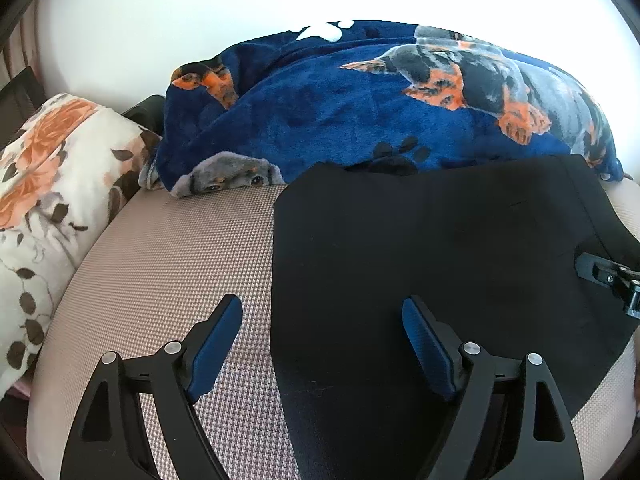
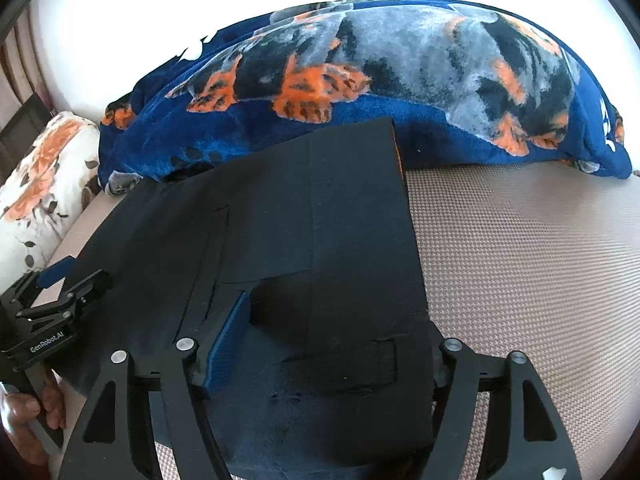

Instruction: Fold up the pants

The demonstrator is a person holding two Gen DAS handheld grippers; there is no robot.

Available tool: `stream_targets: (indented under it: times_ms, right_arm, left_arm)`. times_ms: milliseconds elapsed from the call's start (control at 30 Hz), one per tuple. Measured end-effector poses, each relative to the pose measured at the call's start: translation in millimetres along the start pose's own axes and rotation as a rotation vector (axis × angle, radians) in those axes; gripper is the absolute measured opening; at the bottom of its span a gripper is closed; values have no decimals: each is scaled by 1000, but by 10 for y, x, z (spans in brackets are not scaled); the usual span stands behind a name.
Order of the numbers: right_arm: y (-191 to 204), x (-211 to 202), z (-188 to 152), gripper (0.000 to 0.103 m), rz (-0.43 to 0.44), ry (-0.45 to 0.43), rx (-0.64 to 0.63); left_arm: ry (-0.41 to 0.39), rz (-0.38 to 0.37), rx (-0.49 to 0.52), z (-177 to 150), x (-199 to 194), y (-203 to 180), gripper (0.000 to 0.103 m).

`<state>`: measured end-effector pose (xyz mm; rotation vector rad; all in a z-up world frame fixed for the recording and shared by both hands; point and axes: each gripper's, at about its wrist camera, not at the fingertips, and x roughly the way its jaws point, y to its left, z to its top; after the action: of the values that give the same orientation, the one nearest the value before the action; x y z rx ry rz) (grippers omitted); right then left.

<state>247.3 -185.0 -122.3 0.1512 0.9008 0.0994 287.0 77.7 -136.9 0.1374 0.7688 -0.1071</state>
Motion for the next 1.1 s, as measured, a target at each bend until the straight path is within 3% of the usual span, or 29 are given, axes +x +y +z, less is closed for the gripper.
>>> stream_targets:
  times_ms: [767,967,1100]
  right_arm:
    - [13,9,11,75,-7,4,-7]
    - [16,27,11,78,-10,7,-16]
    - [26,33,8,78,-11,7,-18]
  left_arm:
    - [0,-25,7,4,-2,-2,79]
    - [-1,-34,18,7,1,-25,58]
    - [0,-18,-12,4,2,28,36]
